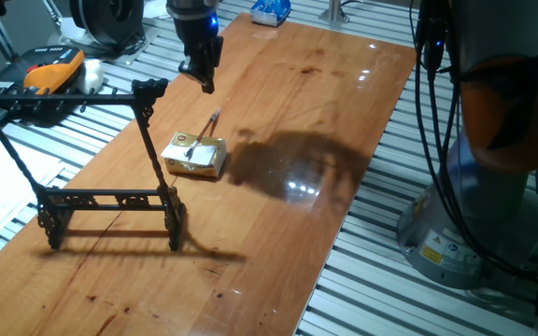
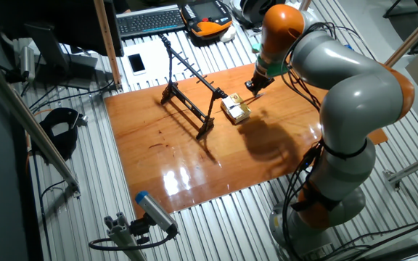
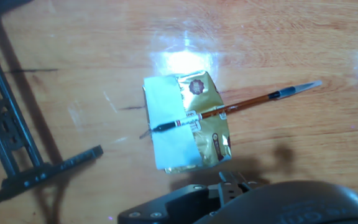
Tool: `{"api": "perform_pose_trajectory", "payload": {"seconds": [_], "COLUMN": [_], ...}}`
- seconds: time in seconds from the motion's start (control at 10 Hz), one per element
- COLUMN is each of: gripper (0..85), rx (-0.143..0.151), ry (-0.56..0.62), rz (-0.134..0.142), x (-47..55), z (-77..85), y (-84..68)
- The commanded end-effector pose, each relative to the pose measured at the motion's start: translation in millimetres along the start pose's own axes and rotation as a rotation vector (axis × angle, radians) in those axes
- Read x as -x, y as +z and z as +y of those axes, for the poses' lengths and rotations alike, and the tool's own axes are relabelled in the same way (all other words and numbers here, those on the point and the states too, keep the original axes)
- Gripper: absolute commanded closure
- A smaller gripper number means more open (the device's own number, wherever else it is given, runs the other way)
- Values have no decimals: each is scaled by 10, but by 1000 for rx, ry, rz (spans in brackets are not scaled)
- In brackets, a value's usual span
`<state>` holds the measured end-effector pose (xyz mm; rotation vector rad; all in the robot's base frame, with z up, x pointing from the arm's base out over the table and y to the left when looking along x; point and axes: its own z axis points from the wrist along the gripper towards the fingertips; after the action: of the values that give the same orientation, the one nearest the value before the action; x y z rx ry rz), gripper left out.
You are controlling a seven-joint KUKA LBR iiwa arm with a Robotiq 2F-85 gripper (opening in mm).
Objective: Place the brush on the pen rack
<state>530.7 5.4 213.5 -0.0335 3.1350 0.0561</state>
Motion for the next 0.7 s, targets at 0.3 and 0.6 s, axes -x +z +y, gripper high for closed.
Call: {"api": "perform_pose_trajectory", "payload": {"seconds": [0.3, 0.6], "gripper": [850, 850], "rx": [-5, -29], "ry": [12, 17], "rz": [11, 52], "x": [65, 90], "z": [-2, 22], "y": [106, 110]}}
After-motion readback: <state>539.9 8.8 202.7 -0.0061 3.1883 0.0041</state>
